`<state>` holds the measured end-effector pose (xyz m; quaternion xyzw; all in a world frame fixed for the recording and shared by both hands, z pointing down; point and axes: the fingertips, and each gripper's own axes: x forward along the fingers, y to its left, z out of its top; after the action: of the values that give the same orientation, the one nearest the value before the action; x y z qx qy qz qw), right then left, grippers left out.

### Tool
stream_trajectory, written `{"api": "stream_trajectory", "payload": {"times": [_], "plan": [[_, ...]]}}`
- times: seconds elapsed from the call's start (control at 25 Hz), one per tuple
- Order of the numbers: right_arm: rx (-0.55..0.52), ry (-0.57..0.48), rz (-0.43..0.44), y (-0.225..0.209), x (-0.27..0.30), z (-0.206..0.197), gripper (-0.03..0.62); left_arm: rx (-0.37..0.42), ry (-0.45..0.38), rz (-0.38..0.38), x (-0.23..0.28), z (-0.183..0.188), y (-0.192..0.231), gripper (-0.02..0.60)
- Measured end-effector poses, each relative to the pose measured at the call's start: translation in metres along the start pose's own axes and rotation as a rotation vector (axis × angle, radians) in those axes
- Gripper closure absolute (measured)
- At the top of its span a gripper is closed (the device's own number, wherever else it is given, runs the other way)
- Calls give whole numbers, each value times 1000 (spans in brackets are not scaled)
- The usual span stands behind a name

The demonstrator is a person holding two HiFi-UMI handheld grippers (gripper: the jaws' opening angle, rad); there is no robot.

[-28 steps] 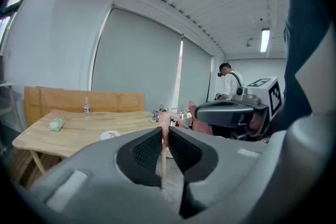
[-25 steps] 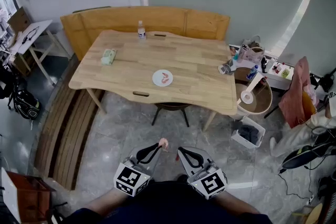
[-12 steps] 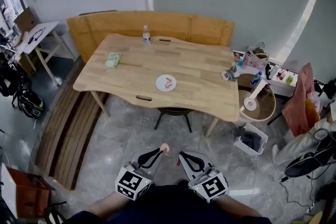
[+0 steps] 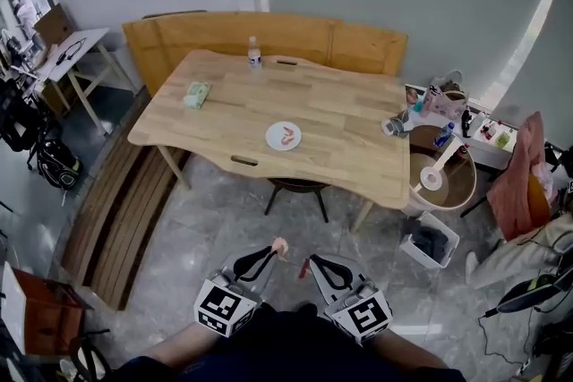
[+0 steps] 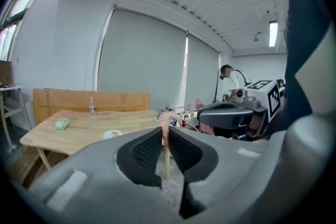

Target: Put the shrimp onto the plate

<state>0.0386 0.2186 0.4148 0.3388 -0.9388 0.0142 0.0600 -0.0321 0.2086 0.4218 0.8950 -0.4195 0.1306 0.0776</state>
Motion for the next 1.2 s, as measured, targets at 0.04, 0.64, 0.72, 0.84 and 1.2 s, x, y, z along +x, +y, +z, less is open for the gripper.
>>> {"api": "stream_trajectory", "payload": {"times": [0.04, 0.64, 0.72, 0.84, 1.2], "plan": [[-4, 0, 7, -3, -2, -1, 585, -2, 1, 7, 3, -1, -1, 540], [-14, 21, -23, -55, 25, -10, 585, 9, -13, -9, 53, 10, 28, 540], [-10, 29, -37, -63, 38, -9, 585, 7, -9, -18, 62, 11, 42, 540], [-5, 39, -52, -76, 62, -8, 585, 16, -13, -38, 79, 17, 67, 540], [22, 69, -128, -129, 151, 0, 585, 23, 1, -103, 133, 33, 159, 540]]}}
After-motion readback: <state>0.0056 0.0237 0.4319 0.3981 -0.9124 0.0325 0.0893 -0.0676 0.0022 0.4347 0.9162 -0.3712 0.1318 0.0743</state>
